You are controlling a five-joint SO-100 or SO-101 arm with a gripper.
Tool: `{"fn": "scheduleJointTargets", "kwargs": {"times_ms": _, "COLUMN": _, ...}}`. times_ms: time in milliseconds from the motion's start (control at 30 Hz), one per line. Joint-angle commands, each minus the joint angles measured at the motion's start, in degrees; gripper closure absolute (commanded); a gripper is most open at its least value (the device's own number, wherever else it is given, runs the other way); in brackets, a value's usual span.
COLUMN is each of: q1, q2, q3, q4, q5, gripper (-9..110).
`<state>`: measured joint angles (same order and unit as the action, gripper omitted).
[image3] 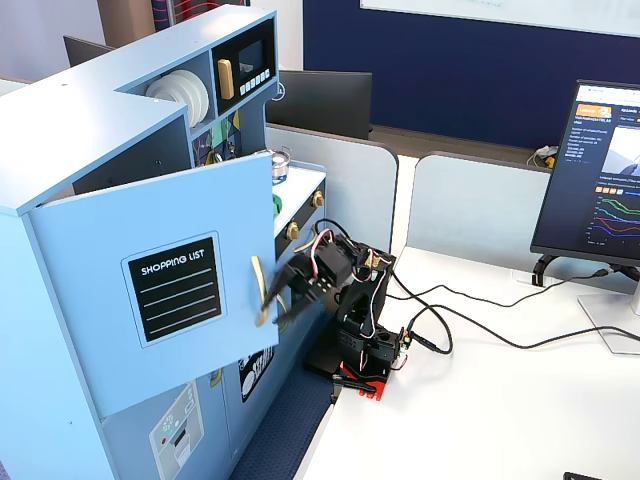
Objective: Close the left cabinet door
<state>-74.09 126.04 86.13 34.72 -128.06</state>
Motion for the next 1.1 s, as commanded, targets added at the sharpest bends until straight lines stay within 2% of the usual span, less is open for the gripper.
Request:
{"fn": "scheduleJointTargets", "kwargs": {"times_ms": 0, "q1": 5.1, "q2": 4.0, "q3": 0.4, "q4": 0.8, "q5": 2.6, "gripper": 101}}
{"fn": "scheduleJointTargets", "kwargs": {"times_ms": 233, "q1": 15.4, "q2": 6.2, "q3": 2.0, "q4": 2.2, "q5": 8.5, "gripper": 101}}
{"fn": "scheduleJointTargets", "kwargs": {"times_ms": 533, "q1": 28.5, "q2": 0.2, "q3": -2.3, "q4": 1.5, "q5": 14.3, "gripper": 101}}
{"fn": "scheduleJointTargets", "kwargs": {"times_ms": 1067, "q1": 34.6, "q2": -8.0, "q3": -7.2, "q4": -0.8, "q5": 17.5, "gripper": 101}}
